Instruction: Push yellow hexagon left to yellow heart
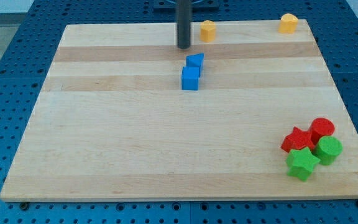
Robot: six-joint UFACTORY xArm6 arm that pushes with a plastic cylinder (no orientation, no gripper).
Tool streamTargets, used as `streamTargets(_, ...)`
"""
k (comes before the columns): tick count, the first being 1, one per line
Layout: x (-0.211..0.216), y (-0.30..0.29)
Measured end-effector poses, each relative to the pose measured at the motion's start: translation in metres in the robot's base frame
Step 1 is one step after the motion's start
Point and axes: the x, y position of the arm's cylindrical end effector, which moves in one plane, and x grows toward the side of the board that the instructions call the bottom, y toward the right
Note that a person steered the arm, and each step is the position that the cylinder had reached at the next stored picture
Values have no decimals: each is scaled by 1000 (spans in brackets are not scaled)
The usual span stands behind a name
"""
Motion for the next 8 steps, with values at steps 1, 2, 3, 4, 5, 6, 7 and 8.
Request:
streamTargets(1,-9,9)
streamTargets(2,-24,48)
streamTargets(3,-40,100)
streamTargets(4,-41,121)
streamTargets(5,-39,85)
streamTargets(6,-55,41)
streamTargets(7,-78,31)
streamTargets(8,-78,49)
